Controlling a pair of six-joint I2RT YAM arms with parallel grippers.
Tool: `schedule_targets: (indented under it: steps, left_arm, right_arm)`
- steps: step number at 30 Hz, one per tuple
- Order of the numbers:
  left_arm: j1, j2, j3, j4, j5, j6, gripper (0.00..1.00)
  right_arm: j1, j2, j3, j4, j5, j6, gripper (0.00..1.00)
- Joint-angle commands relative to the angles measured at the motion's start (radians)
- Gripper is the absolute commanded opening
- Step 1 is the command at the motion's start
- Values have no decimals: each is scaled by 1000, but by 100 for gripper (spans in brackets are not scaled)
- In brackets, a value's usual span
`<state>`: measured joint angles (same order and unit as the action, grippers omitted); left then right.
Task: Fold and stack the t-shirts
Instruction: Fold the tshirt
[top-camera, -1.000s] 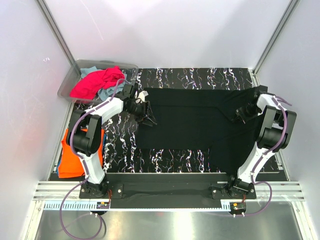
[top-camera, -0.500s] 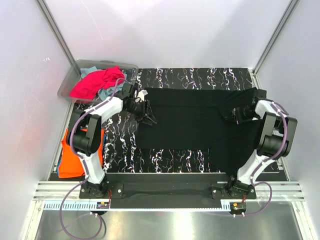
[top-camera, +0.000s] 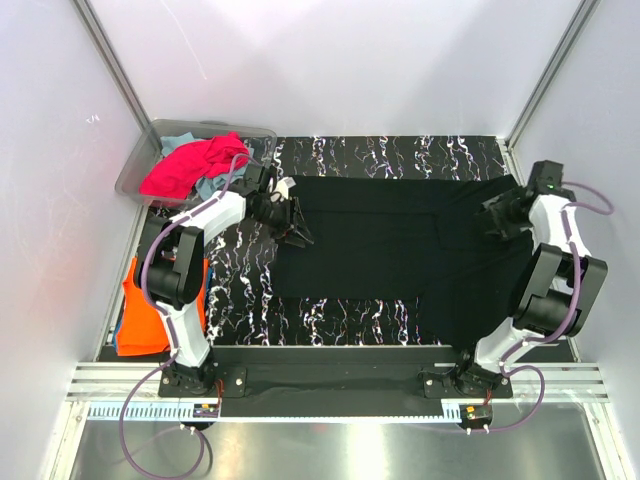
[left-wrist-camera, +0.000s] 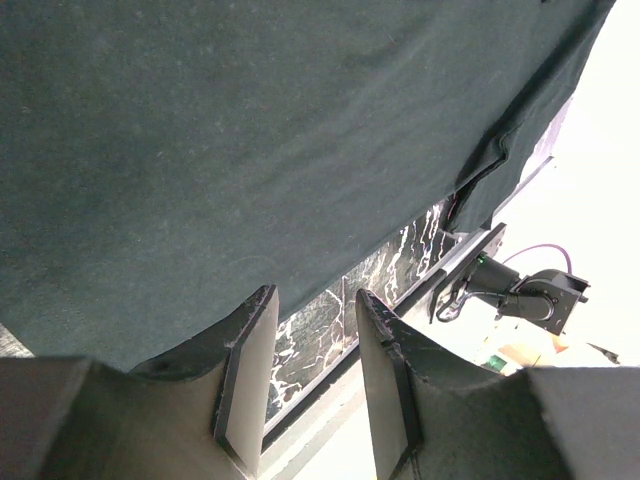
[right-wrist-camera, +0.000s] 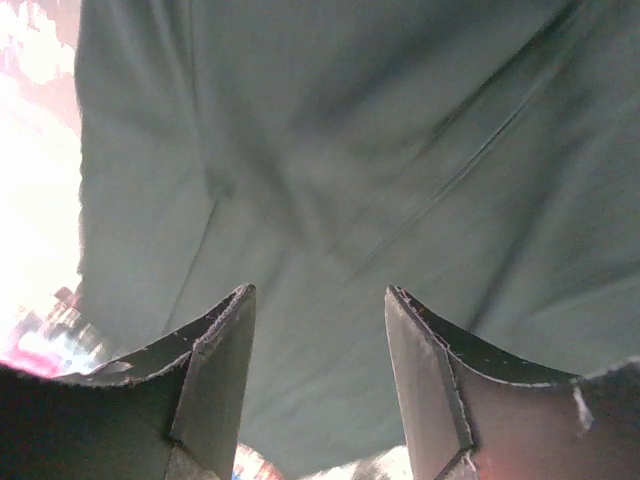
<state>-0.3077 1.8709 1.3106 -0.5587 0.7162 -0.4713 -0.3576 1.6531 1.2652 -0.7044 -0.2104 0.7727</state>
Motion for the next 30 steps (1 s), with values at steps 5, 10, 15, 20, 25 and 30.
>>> schedule_targets:
  steps: [5, 10, 15, 20, 25, 30]
  left_arm:
    - [4, -6, 12, 17, 48, -3, 42]
    - [4, -10, 3, 22, 60, -3, 42]
    - [7, 14, 10, 23, 75, -9, 42]
    - [16, 27, 10, 26, 78, -12, 42]
    - [18, 22, -1, 26, 74, -7, 42]
    - [19, 27, 3, 26, 74, -9, 42]
  right_arm:
    - [-89, 95, 125, -24, 261, -211, 55]
    - [-142, 143, 122, -24, 226, -199, 50]
    - [-172, 174, 109, -23, 201, -217, 19]
    - [-181, 201, 103, -15, 204, -240, 21]
    - [-185, 238, 125, -15, 229, -233, 26]
    - [-193, 264, 131, -7, 229, -231, 27]
